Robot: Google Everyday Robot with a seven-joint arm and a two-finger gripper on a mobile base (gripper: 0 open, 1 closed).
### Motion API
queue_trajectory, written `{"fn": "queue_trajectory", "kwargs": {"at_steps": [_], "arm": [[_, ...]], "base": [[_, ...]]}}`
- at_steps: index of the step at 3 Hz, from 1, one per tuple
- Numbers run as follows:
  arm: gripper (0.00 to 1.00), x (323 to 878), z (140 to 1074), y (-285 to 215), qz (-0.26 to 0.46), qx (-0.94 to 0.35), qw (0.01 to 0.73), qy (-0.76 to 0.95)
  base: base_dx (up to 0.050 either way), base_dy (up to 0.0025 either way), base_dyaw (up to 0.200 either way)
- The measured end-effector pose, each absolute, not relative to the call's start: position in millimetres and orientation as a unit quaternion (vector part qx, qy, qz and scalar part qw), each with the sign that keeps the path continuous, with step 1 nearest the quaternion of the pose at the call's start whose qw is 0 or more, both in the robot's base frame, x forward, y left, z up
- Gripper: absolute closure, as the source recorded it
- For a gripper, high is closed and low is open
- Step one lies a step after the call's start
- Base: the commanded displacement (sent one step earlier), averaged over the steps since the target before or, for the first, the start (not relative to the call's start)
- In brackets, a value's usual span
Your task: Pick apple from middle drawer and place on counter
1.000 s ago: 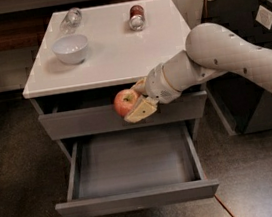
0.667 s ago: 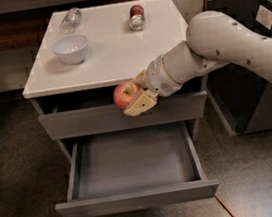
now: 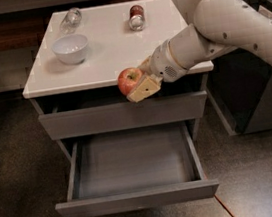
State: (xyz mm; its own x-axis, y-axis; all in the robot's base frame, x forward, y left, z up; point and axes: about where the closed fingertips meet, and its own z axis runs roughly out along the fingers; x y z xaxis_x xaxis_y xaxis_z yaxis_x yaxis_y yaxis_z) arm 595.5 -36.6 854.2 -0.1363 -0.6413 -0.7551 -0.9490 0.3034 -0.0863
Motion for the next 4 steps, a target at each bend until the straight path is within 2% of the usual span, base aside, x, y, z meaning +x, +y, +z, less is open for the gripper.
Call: {"fn": "queue_trajectory", "kwargs": {"at_steps": [2,4], "arm": [[1.0,598,879,-39,0.233,-0.519,0.38,0.73],[1.0,598,899,-32,0.241,-0.511,0.379,0.733]], "base": [[0.0,0.0,0.0],[0.048,-0.00002,0.001]]}}
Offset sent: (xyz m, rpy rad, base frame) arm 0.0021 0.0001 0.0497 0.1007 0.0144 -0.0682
